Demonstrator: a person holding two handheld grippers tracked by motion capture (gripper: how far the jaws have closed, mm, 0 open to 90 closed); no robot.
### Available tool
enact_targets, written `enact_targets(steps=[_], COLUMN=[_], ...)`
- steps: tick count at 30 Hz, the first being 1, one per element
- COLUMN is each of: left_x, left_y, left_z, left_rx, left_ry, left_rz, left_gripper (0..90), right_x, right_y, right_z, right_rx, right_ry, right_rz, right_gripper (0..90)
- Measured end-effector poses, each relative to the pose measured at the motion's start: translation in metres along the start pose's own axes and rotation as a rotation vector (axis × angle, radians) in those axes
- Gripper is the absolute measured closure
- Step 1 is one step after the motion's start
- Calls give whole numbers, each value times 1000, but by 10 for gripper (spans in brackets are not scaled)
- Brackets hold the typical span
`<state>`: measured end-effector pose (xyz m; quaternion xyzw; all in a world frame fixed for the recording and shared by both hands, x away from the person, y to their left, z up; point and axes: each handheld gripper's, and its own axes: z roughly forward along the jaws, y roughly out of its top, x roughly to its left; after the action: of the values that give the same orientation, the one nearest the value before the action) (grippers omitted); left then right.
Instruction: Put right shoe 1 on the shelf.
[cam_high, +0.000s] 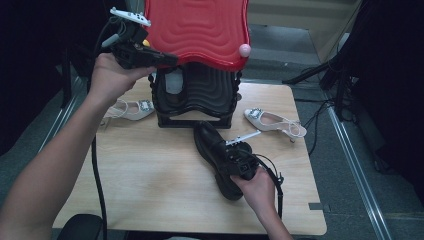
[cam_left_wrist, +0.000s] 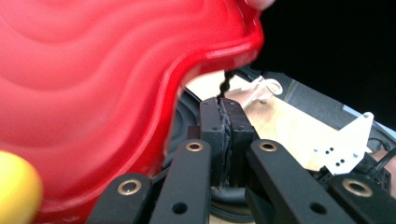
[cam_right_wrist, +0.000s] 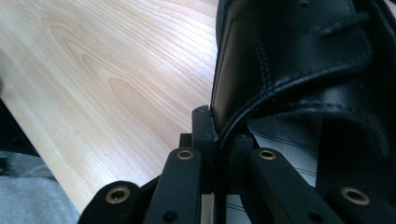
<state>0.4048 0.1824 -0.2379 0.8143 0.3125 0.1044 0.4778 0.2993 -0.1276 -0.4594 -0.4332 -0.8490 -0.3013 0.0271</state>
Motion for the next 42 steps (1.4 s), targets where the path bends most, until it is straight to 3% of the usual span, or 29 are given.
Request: enact_targets(steps=[12, 20, 30, 36, 42], left_x=[9, 17, 22, 25, 25], left_y=[15, 19, 15, 12, 12], left_z=[10, 16, 25, 27, 28], left_rx=[19, 36, 34, 41, 45], left_ry=[61, 88, 111, 117, 120], left_rz=[2, -8, -29, -35, -25], left_gripper=[891, 896, 896, 900, 900], right_x=[-16, -15, -5, 3, 5], right_y=[6, 7, 18, 39, 62], right_z=[-31, -58, -87, -100, -100], right_rx=[-37, -61, -100, -129, -163], right_ry=[83, 99, 132, 107, 69], right_rz=[50, 46, 15, -15, -35], right_gripper=[866, 865, 862, 860, 859])
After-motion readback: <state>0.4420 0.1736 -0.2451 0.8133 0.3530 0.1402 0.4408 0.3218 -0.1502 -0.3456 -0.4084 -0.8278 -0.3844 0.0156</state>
